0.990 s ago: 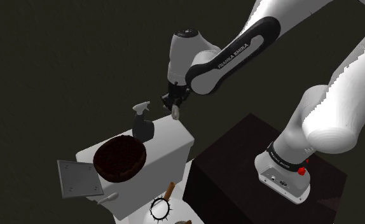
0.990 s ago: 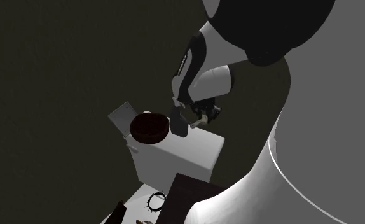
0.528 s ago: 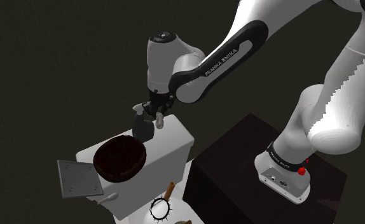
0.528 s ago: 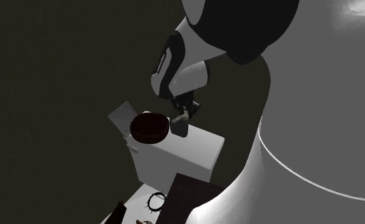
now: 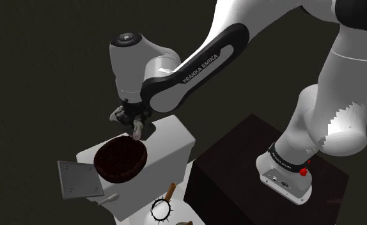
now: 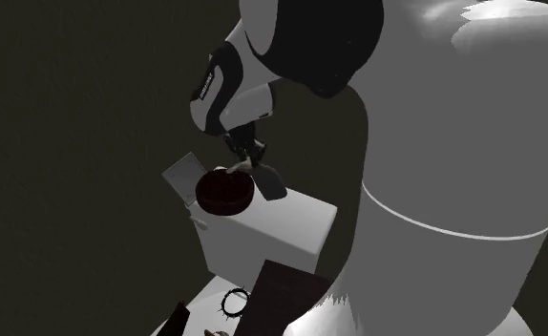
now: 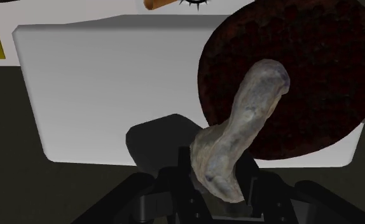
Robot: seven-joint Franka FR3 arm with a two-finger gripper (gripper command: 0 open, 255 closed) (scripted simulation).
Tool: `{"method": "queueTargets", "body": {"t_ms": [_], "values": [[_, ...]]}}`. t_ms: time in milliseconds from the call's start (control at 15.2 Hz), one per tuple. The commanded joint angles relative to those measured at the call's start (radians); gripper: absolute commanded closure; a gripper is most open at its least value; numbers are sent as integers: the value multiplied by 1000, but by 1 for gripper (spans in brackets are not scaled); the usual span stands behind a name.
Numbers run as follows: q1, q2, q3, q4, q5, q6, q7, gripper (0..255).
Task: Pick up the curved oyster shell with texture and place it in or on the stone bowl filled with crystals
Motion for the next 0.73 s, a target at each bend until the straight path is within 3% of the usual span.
{"method": "queueTargets", "body": {"t_ms": [0, 264, 660], "values": [[32, 55, 9, 80, -14, -33, 43, 255], [90, 155, 21, 240, -33, -106, 103, 255], [97, 203, 9, 225, -56, -45, 125, 255]]}}
